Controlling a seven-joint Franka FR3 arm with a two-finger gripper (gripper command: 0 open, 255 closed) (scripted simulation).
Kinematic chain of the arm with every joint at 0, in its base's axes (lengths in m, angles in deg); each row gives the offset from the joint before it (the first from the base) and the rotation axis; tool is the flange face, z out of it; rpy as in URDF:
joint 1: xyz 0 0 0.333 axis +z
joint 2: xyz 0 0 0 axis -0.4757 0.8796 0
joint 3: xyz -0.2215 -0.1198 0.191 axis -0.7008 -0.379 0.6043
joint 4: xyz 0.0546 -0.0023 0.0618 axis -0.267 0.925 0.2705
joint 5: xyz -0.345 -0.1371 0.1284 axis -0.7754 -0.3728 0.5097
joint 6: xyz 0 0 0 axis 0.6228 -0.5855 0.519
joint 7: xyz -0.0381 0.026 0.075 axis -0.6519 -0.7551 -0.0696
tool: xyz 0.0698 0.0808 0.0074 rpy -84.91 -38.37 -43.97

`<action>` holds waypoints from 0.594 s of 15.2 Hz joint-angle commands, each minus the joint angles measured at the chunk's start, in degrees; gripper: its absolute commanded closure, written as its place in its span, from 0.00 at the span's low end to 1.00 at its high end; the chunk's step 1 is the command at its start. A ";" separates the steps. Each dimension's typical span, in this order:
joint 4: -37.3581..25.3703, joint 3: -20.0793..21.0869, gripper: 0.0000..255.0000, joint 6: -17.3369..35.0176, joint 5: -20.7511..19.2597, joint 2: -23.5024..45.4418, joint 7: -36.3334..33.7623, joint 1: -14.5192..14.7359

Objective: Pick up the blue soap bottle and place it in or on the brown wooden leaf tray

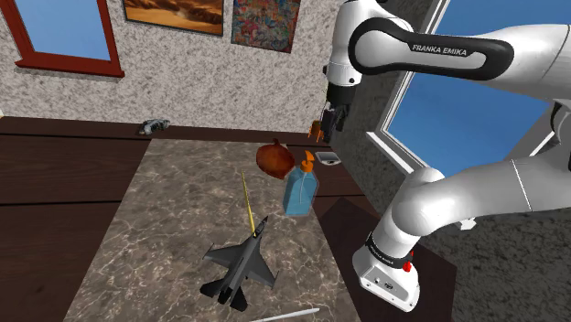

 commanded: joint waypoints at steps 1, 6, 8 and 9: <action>0.00 0.00 0.00 0.00 0.00 0.00 0.00 0.00; 15.51 -3.67 0.00 14.40 3.19 -10.95 13.49 8.02; 21.45 -5.53 0.00 19.80 4.31 -15.21 19.00 11.41; 24.37 -6.55 0.00 22.41 4.82 -17.32 21.82 13.10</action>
